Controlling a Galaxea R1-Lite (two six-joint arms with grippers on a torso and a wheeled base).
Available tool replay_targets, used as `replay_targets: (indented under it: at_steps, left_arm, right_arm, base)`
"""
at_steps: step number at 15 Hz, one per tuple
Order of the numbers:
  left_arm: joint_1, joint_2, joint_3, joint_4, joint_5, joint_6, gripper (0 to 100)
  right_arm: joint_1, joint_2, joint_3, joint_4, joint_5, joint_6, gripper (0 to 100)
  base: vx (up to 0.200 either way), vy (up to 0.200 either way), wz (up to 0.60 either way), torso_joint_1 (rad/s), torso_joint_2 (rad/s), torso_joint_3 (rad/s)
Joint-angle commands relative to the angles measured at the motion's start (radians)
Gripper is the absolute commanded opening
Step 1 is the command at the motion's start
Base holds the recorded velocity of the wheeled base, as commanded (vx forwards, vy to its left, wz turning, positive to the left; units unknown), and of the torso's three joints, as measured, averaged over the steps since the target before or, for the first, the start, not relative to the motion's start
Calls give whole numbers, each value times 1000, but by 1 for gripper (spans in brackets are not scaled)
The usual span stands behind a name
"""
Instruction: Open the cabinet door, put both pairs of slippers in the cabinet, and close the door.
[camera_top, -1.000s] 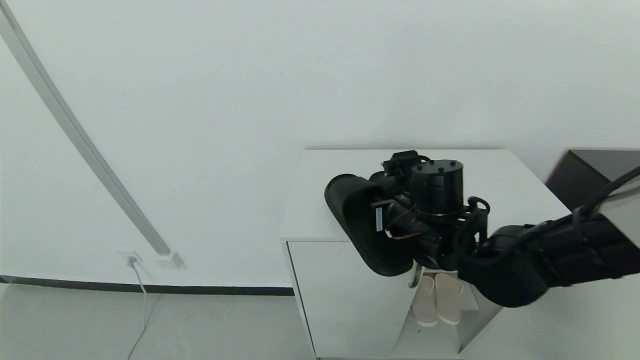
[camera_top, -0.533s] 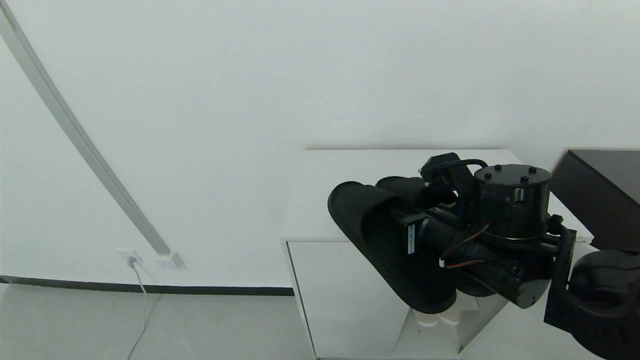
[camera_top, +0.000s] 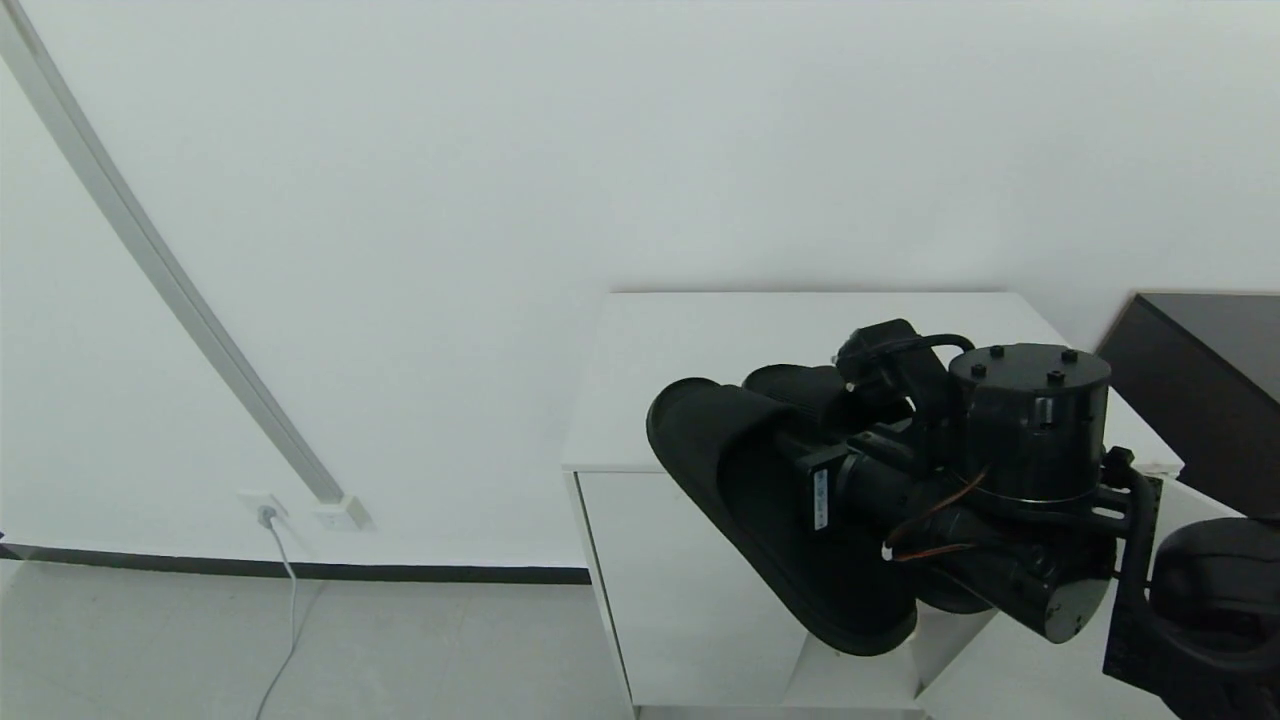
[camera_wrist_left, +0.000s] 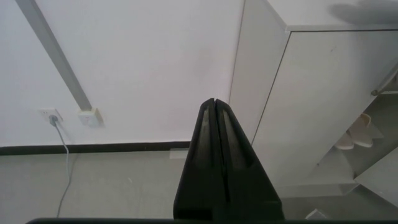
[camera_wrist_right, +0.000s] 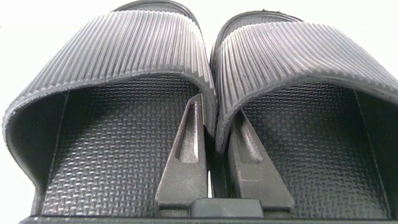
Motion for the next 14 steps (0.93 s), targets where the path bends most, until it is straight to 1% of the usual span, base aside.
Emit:
replay_targets:
  at_steps: [1,9,14]
  left_arm:
    - [1,0,0,0,0,0,0]
    - [1,0,0,0,0,0,0]
    - [0,0,0,0,0,-2,0]
  right_arm:
    - [6,0,2,-1,-1,0,0]
    - [14,8,13,-4,-2,0,0]
    - [12,25,16,-10,-2,0,0]
  base:
    - [-200,0,0,2,2,2]
    - [-200,0,0,-2,2,4]
    - [0,0,0,0,0,0]
